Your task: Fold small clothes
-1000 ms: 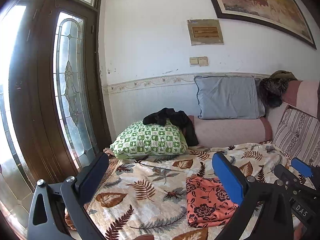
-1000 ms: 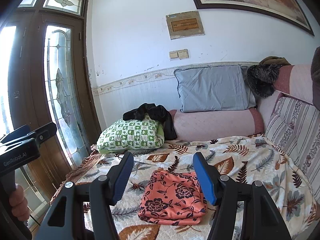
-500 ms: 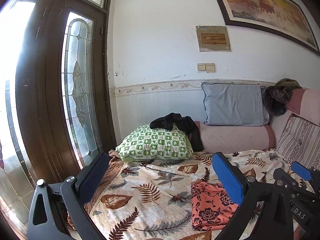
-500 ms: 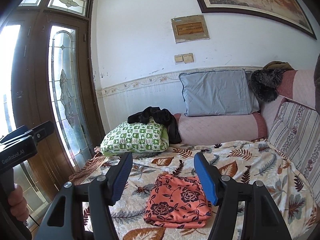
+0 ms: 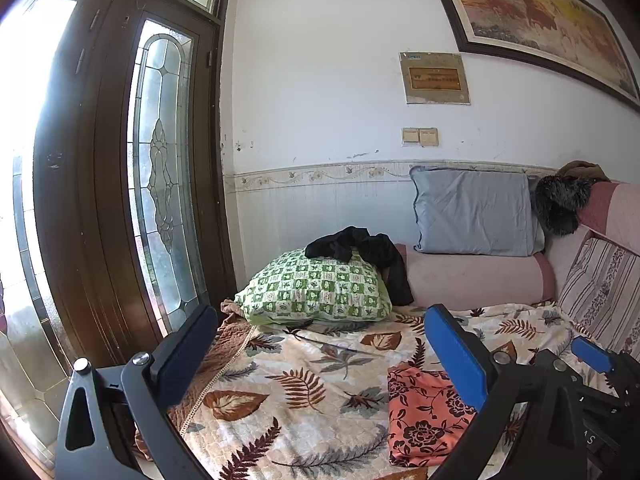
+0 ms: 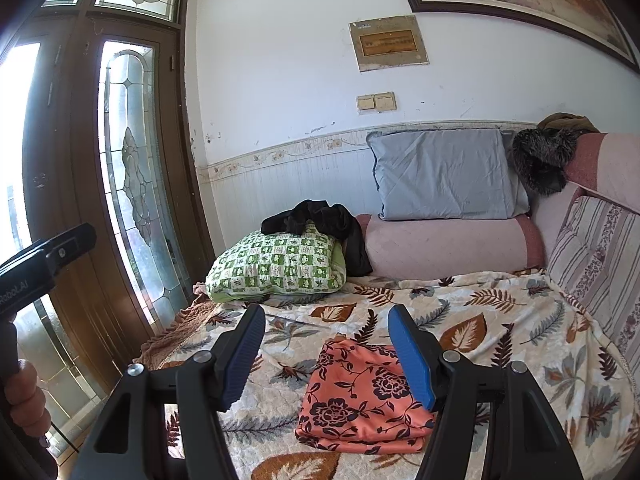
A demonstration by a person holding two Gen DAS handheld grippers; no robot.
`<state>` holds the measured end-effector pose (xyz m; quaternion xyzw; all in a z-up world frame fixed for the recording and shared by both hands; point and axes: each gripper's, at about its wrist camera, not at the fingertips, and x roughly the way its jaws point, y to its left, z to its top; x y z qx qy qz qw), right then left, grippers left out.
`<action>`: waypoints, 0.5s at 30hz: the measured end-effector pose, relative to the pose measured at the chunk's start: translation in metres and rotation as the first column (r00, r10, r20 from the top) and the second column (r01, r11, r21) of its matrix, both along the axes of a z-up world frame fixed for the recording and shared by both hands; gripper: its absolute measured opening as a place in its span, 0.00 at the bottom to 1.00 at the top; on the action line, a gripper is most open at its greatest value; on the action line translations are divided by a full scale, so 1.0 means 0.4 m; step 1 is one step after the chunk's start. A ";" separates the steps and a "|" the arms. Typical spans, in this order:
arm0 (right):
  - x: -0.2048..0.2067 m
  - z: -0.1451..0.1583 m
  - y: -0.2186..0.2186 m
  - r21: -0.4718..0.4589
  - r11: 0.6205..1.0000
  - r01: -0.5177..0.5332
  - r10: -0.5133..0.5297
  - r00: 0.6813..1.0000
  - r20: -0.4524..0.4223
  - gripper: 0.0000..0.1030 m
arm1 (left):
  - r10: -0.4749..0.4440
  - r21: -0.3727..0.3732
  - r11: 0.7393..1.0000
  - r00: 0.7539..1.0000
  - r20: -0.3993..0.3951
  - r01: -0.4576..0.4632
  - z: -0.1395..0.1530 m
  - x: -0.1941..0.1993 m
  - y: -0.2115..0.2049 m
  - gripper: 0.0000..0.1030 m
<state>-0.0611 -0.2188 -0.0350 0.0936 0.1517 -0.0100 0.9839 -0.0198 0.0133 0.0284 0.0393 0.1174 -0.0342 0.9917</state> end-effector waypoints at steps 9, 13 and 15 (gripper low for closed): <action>0.046 -0.040 -0.017 0.017 1.000 -0.014 0.015 0.999 -0.038 0.66 | 0.003 0.023 1.000 0.999 -0.035 -0.002 -0.020 0.037 -0.025 1.00; 0.061 -0.053 -0.027 0.032 0.999 -0.018 0.020 0.999 -0.049 0.66 | 0.004 0.034 0.999 0.999 -0.042 -0.002 -0.025 0.048 -0.036 1.00; 0.067 -0.060 -0.032 0.037 0.999 -0.020 0.022 0.998 -0.058 0.66 | 0.000 0.036 0.999 0.999 -0.050 0.002 -0.027 0.054 -0.041 1.00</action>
